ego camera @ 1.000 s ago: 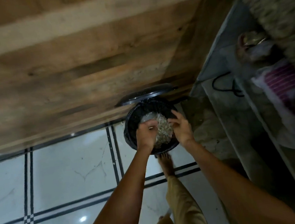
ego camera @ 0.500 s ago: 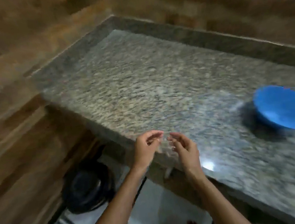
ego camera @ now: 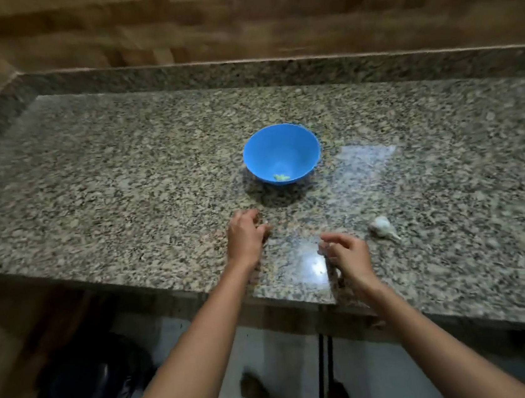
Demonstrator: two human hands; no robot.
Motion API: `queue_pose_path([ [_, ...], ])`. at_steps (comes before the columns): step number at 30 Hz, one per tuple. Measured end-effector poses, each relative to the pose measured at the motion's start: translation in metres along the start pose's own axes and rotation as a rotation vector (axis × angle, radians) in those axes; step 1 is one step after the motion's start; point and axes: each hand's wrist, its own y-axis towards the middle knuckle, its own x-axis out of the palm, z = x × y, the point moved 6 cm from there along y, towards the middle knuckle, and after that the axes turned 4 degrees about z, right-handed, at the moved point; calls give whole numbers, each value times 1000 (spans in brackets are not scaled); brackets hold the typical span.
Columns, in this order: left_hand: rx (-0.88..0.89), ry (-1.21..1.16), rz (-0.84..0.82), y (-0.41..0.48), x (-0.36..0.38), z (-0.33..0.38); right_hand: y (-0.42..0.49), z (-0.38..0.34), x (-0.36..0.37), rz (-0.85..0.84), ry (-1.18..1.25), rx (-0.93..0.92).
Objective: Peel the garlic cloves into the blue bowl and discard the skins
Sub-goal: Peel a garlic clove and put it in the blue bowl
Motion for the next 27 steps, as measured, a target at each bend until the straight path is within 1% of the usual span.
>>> queue_pose_path([
  [2,-14,99,-10,4,5,1,2,3,-3,-10,75,36],
  [4,15,153,-10,3,10,5,3,4,-3,-7,102,57],
  [8,151,207,1,-8,13,25,-1,10,1,-10,126,92],
  [11,162,208,-8,-7,11,29,-4,9,5,-24,140,117],
  [13,64,114,14,-5,2,30,-5,4,5,-35,151,127],
  [15,-38,-138,131,0,-22,42,-6,-8,2,-36,182,112],
  [16,-24,-260,201,7,-35,54,-5,-17,-2,-22,177,75],
  [17,23,-343,229,20,-45,71,-2,-28,-7,8,158,23],
  [18,59,-377,216,36,-49,85,-1,-37,-15,43,128,-25],
  [19,76,-355,180,54,-48,95,-1,-45,-23,71,96,-60],
  [22,31,-126,-35,102,-18,107,1,-60,-50,162,74,-135],
  [24,11,38,-179,118,8,100,1,-59,-68,242,85,-132],
  [26,-5,72,-236,124,21,92,1,-53,-85,314,164,-121],
  [27,-16,53,-225,125,22,90,0,-50,-94,354,202,-121],
])
